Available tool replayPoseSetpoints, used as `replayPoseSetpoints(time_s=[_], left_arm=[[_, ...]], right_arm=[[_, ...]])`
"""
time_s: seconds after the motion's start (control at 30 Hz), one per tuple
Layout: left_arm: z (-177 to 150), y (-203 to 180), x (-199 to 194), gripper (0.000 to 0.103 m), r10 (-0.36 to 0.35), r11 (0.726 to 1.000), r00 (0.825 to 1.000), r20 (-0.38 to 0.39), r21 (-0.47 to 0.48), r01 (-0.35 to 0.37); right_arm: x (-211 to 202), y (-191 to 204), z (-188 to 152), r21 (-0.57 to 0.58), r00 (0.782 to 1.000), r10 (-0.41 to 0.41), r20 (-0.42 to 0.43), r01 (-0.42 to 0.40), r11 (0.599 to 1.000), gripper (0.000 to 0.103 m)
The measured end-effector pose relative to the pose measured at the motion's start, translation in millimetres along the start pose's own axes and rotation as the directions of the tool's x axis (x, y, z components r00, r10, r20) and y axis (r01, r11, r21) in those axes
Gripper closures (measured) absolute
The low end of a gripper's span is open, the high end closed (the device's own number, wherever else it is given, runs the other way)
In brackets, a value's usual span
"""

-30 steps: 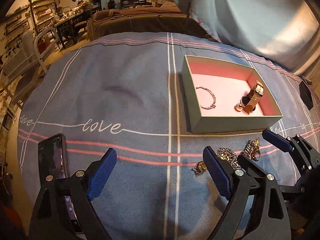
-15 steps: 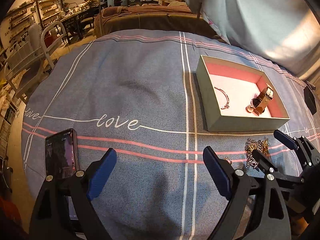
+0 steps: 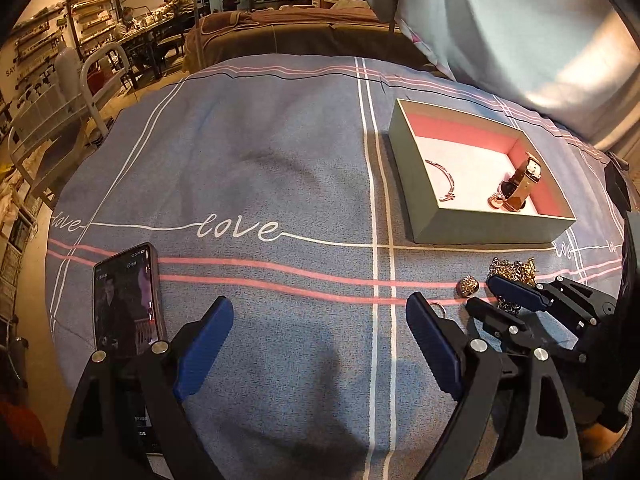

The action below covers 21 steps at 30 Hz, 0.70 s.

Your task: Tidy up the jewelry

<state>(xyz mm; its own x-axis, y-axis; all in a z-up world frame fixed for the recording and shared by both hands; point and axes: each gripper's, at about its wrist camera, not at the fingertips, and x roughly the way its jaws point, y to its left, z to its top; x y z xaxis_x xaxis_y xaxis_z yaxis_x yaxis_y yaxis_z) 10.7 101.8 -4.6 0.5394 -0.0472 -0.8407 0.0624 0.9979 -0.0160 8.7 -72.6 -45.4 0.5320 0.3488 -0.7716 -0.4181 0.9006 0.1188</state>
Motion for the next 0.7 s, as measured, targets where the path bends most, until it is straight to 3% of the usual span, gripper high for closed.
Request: replayPoseSetpoints(time_s=[0.17, 0.33, 0.4, 0.47, 0.5, 0.57, 0.63, 0.7], left_arm=[[-9.0, -32.3, 9.9, 0.017, -0.043, 0.994, 0.999, -0.028, 0.103, 0.045], [-20.6, -57.4, 27.5, 0.017, -0.042, 0.980, 0.998, -0.048, 0.195, 0.051], [-22.3, -61.5, 34.7, 0.026, -0.037, 0.977, 0.998, -0.054, 0.210, 0.048], [-24.3, -66.2, 40.8, 0.043, -0.034, 0.971, 0.998, -0.060, 0.236, 0.047], [-24.8, -67.2, 40.2, 0.047, -0.043, 0.970, 0.998, -0.048, 0.238, 0.053], [-24.8, -68.5, 39.0, 0.071, -0.079, 0.967, 0.996, -0.051, 0.238, 0.090], [-26.0, -69.0, 37.0, 0.085, -0.069, 0.965, 0.997, -0.042, 0.251, 0.077], [-25.1, -64.5, 35.9, 0.090, -0.085, 0.968, 0.995, -0.047, 0.234, 0.094]], right_arm=[[-25.4, -13.3, -9.7, 0.013, 0.997, -0.071, 0.031, 0.071, 0.997, 0.072], [-33.8, -25.6, -17.0, 0.071, 0.997, -0.075, 0.030, 0.072, 0.995, 0.069], [-35.2, -27.3, -19.0, 0.084, 0.997, -0.068, 0.033, 0.065, 0.994, 0.064], [-38.4, -28.1, -20.3, 0.103, 0.997, -0.059, 0.049, 0.054, 0.993, 0.054], [-39.6, -27.9, -21.1, 0.105, 0.997, -0.057, 0.051, 0.052, 0.993, 0.053], [-39.1, -24.8, -20.4, 0.095, 0.997, -0.056, 0.049, 0.051, 0.994, 0.053], [-37.1, -21.6, -19.3, 0.085, 0.998, -0.051, 0.045, 0.047, 0.995, 0.053], [-35.4, -17.7, -17.6, 0.070, 0.998, -0.041, 0.045, 0.038, 0.997, 0.053]])
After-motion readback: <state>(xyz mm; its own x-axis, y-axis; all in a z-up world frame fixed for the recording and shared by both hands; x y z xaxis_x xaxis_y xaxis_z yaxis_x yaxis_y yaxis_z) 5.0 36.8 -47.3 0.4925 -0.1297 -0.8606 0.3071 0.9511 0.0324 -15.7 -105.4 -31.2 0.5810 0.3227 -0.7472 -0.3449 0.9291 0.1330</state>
